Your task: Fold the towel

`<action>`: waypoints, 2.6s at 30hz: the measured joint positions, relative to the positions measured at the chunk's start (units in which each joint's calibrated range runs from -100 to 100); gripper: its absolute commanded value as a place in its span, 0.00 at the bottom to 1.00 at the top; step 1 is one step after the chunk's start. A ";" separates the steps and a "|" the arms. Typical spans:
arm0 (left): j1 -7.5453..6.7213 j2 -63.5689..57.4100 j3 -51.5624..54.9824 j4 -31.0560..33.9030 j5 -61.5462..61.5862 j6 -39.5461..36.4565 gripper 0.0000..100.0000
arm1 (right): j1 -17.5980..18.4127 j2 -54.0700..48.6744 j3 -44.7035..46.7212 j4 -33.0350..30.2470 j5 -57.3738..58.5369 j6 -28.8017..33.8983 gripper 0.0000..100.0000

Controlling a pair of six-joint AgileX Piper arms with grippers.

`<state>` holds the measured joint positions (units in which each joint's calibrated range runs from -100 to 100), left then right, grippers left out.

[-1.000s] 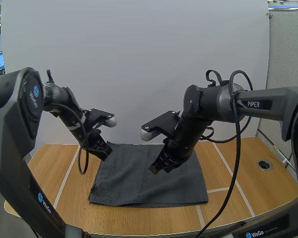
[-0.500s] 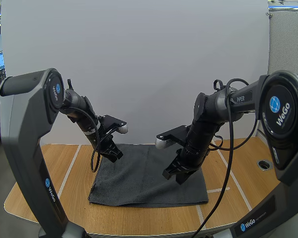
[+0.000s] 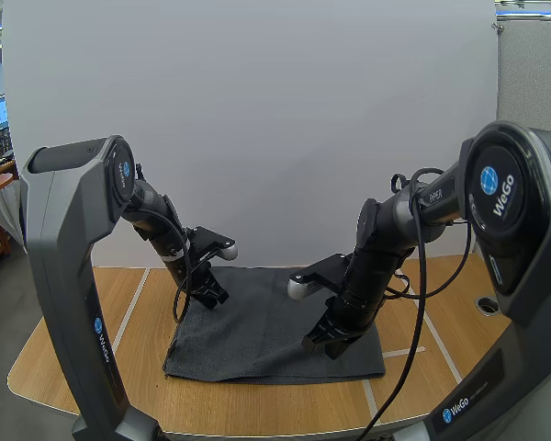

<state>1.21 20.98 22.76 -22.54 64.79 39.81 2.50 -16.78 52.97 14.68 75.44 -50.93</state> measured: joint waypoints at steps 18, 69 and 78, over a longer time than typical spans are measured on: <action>0.00 1.98 -0.50 0.00 -0.80 -0.09 0.00 | 0.00 9.36 0.85 1.10 -5.87 -1.68 0.00; -0.09 1.12 -0.67 4.66 -1.17 -4.06 0.00 | 0.00 1.19 3.95 -0.12 2.08 -6.23 0.00; 1.67 -1.77 -0.67 6.82 10.34 -6.64 0.00 | 0.00 -10.65 -3.15 2.46 -2.52 -4.10 0.00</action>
<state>2.88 19.21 22.09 -15.73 75.12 33.17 2.50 -27.43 49.82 17.14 72.91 -55.03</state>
